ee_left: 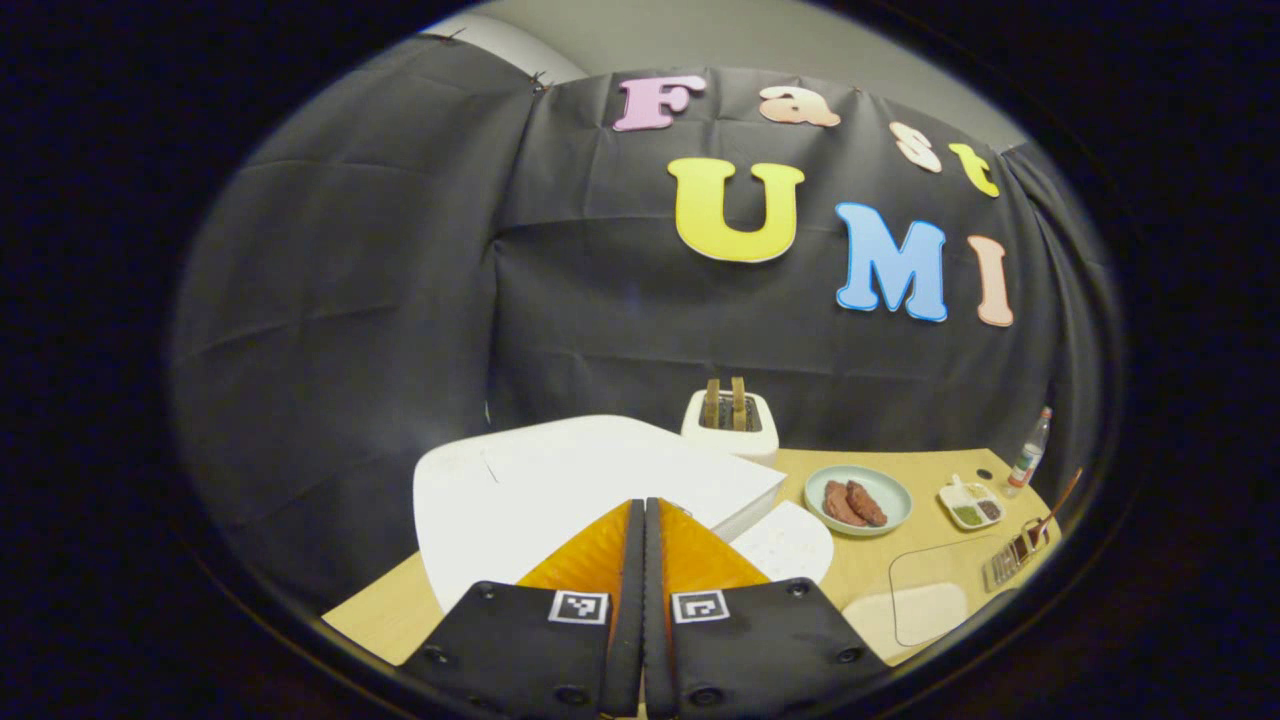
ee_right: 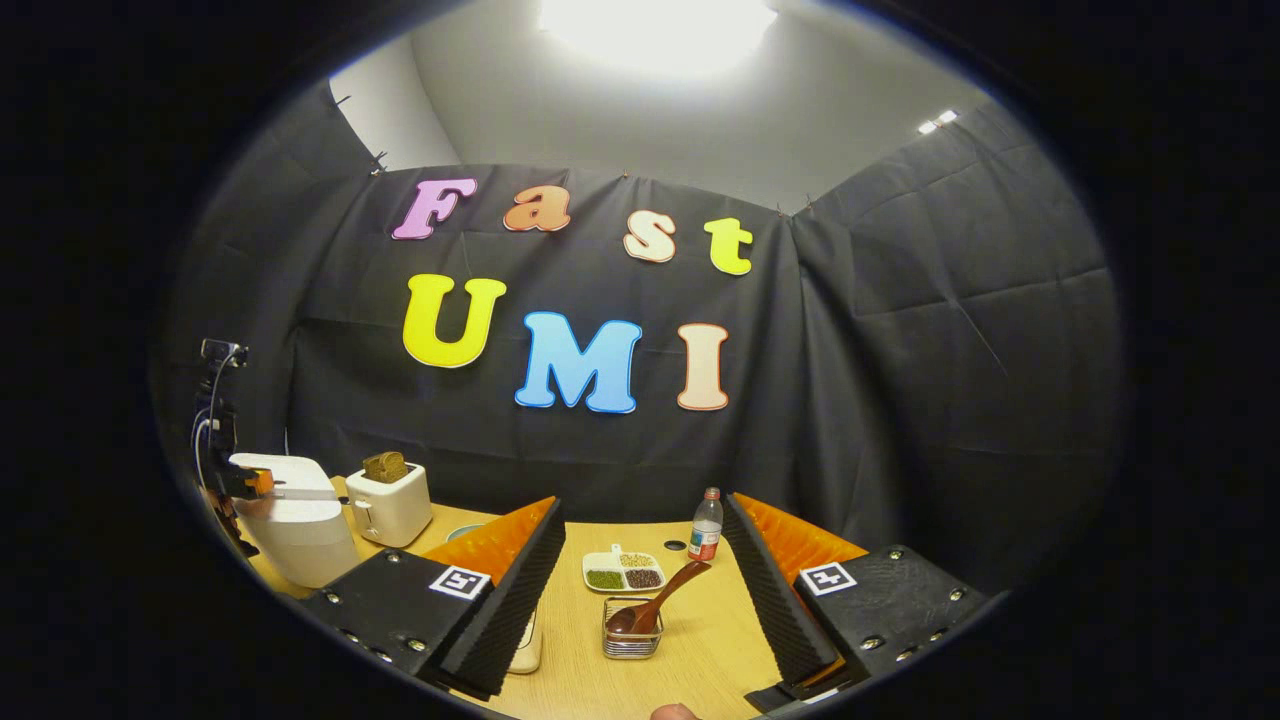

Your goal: Close the left gripper, press the button to open the rice cooker; take a wooden spoon from the chopstick holder with the right hand, scoop a spoonful of rice and pour it into the rice cooker, then put the wooden spoon back into the chopstick holder.

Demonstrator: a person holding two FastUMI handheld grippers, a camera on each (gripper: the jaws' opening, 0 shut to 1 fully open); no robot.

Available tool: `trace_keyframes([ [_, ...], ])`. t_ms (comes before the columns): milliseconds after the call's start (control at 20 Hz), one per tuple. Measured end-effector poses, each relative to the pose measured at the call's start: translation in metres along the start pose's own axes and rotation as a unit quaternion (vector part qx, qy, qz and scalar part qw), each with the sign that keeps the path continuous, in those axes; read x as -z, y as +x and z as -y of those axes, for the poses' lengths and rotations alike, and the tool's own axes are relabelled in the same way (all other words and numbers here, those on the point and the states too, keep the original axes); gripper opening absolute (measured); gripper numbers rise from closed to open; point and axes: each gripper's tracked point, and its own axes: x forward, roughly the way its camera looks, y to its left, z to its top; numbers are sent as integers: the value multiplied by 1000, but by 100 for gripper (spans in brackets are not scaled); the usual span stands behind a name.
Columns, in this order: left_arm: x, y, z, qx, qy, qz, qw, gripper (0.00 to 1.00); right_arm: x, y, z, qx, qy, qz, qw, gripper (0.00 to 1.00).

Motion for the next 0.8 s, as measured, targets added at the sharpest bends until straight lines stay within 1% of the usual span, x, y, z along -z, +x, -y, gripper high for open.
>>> trace_keyframes([
  [250, -47, -24, -7, -28, -1, 52, 998, 10, 4, 10, 10, -15, 14, 1, 1000, 97],
  [450, -70, -58, 7, -33, 4, 89, 995, 10, 11, 21, 19, -24, 23, -4, 999, 97],
  [500, -79, -70, 16, -22, 4, 101, 995, 11, 13, 24, 20, -27, 29, -6, 999, 97],
  [550, -82, -80, 26, -14, 4, 111, 994, 27, 14, 27, 21, -30, 33, -8, 999, 97],
  [650, -86, -97, 42, -3, 7, 120, 993, 65, 17, 35, 26, -32, 38, -8, 999, 97],
  [750, -99, -117, 56, 5, 14, 138, 990, 94, 17, 43, 30, -31, 37, -3, 999, 97],
  [800, -105, -127, 65, 11, 18, 147, 989, 94, 18, 48, 33, -30, 35, -3, 999, 97],
])
